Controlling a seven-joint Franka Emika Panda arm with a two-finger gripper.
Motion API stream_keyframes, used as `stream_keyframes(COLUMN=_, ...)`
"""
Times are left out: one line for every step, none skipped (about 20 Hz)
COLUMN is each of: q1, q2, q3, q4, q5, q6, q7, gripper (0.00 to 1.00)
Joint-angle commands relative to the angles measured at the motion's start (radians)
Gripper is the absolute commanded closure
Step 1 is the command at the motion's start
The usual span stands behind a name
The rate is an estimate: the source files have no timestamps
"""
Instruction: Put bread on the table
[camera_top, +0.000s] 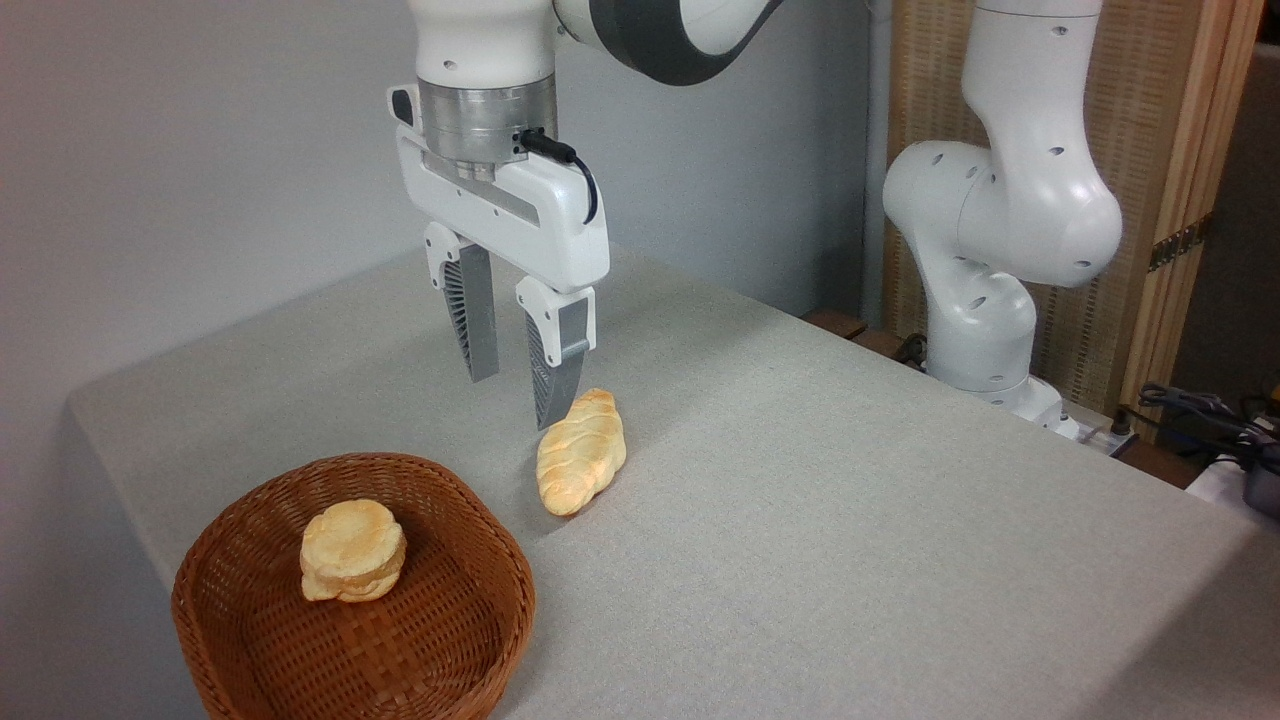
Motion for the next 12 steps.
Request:
stream_keyframes(q1=-0.005, q2=0.008, q3=0.0, q4=0.018, q5=-0.024, q6=-0.024, q7=-0.009, gripper=0.0)
stream_keyframes(q1=-0.005, q2=0.008, q3=0.0, q4=0.018, q5=-0.024, q6=-0.024, q7=-0.009, gripper=0.0)
stream_keyframes(q1=-0.005, q2=0.008, q3=0.001, q4=0.018, q5=-0.026, q6=-0.022, q7=-0.01, gripper=0.0)
stream_keyframes(q1=-0.005, q2=0.008, q3=0.0, q4=0.018, q5=-0.026, q6=-0.022, q7=-0.012, gripper=0.0)
stream_keyframes(q1=-0.005, q2=0.008, q3=0.0, q4=0.018, q5=-0.026, q6=-0.024, q7=-0.013, gripper=0.0)
stream_keyframes(q1=-0.005, q2=0.008, q3=0.0, q4=0.018, q5=-0.024, q6=-0.024, q7=-0.015, gripper=0.0)
stream_keyframes(q1=-0.005, q2=0.008, q3=0.001, q4=0.018, q5=-0.026, q6=-0.024, q7=-0.015, gripper=0.0)
stream_keyframes(q1=-0.005, q2=0.008, q3=0.001, q4=0.018, q5=-0.026, q6=-0.022, q7=-0.015, gripper=0.0)
stream_keyframes(q1=-0.005, q2=0.008, q3=0.0, q4=0.018, q5=-0.024, q6=-0.024, q7=-0.015, gripper=0.0)
stream_keyframes(q1=-0.005, q2=0.008, q3=0.001, q4=0.018, q5=-0.024, q6=-0.022, q7=-0.015, gripper=0.0)
stream_keyframes(q1=-0.005, q2=0.008, q3=0.001, q4=0.018, q5=-0.024, q6=-0.022, q7=-0.015, gripper=0.0)
stream_keyframes(q1=-0.005, q2=0.008, q3=0.001, q4=0.018, q5=-0.024, q6=-0.024, q7=-0.015, gripper=0.0)
